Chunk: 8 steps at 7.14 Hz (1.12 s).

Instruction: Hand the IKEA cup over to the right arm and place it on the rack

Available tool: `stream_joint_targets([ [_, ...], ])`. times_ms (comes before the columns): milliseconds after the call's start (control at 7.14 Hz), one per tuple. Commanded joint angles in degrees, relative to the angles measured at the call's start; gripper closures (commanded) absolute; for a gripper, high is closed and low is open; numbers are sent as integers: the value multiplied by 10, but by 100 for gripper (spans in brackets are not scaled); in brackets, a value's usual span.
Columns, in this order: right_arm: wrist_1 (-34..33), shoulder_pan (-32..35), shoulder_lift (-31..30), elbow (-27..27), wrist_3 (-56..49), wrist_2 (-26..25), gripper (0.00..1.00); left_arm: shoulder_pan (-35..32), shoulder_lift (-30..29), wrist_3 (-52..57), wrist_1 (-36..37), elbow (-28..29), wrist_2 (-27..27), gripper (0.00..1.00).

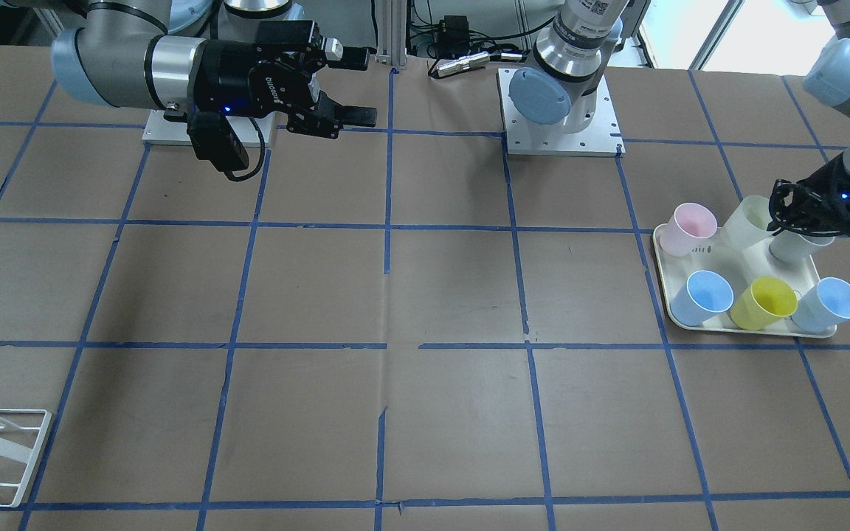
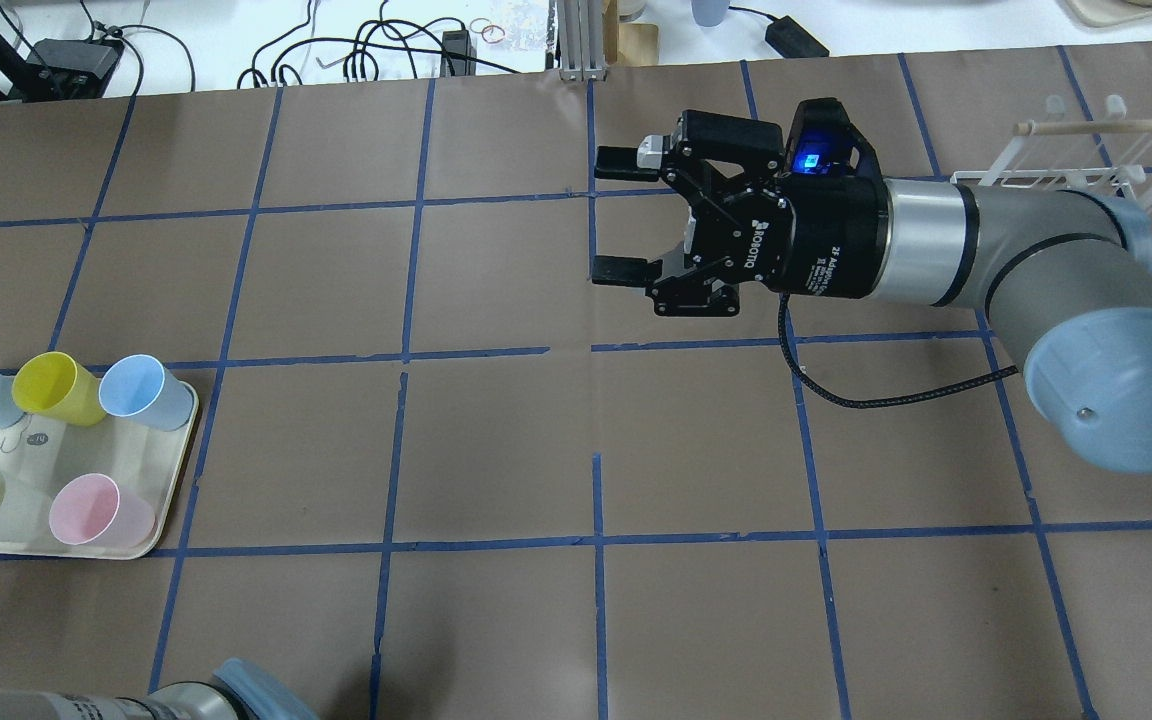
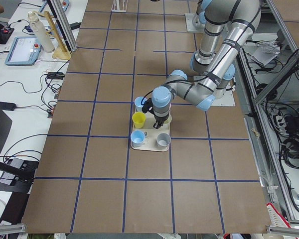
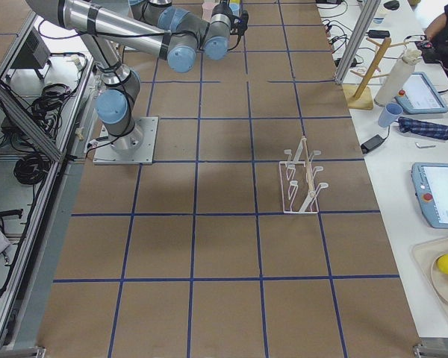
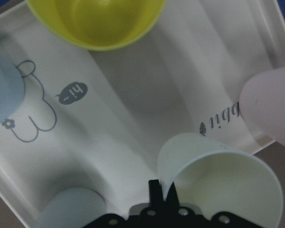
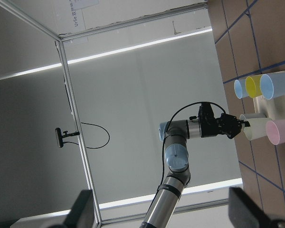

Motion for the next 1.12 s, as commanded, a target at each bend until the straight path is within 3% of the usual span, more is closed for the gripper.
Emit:
stream_joint_targets([
  [0,-1,0,1,1,-1,3,0,-1,45,2,-114,45,-44,100],
  [420,-1,0,1,1,0,2,0,-55,81,-12,-318,121,-155,100],
  [980,-3,0,15,2,-57,-24,0,-170,119,-125,-510,111,-378,100],
])
